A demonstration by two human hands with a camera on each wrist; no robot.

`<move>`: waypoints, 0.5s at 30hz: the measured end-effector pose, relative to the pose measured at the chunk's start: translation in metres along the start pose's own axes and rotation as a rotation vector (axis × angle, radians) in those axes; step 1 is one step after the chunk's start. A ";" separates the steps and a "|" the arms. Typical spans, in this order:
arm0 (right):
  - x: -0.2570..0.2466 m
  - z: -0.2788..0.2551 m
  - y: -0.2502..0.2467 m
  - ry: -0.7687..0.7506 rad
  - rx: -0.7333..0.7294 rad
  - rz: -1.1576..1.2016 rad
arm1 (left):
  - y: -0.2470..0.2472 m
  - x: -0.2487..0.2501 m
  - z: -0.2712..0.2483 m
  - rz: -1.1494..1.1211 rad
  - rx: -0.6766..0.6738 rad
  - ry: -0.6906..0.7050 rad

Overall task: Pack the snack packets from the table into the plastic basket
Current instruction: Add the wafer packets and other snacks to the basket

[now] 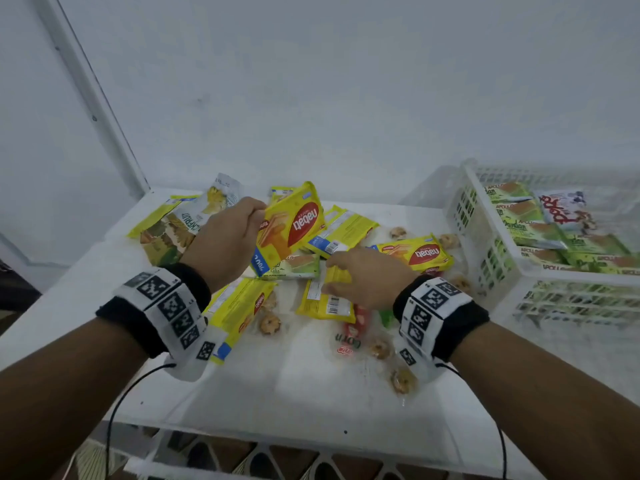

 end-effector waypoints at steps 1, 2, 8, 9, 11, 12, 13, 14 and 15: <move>0.004 0.000 -0.005 0.017 0.043 0.042 | -0.002 -0.002 0.001 -0.065 0.019 -0.042; 0.006 0.000 -0.010 0.029 0.084 0.103 | -0.003 -0.005 0.002 -0.143 0.041 -0.084; 0.009 0.003 -0.031 0.103 0.259 0.573 | 0.026 -0.015 -0.014 -0.527 -0.089 -0.230; 0.010 0.005 -0.032 0.119 0.282 0.632 | 0.031 -0.017 -0.018 -0.506 -0.140 -0.240; 0.010 0.008 -0.033 0.128 0.315 0.732 | 0.035 -0.018 -0.025 -0.452 -0.212 -0.228; 0.009 0.008 -0.034 0.121 0.322 0.754 | 0.035 -0.018 -0.028 -0.440 -0.230 -0.211; 0.007 0.009 -0.035 0.109 0.323 0.764 | 0.035 -0.018 -0.030 -0.409 -0.247 -0.195; 0.005 0.009 -0.035 0.095 0.321 0.771 | 0.033 -0.019 -0.032 -0.340 -0.263 -0.180; 0.004 0.010 -0.034 0.090 0.315 0.775 | 0.031 -0.021 -0.034 -0.230 -0.279 -0.168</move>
Point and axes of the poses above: each hand's wrist, its own z-axis towards the middle knuckle, its own y-axis out of the palm, x = y × z, the point moved 9 cm from there along z, towards the middle knuckle, and after that the axes turned 14 degrees about -z, right-handed, at the moved point
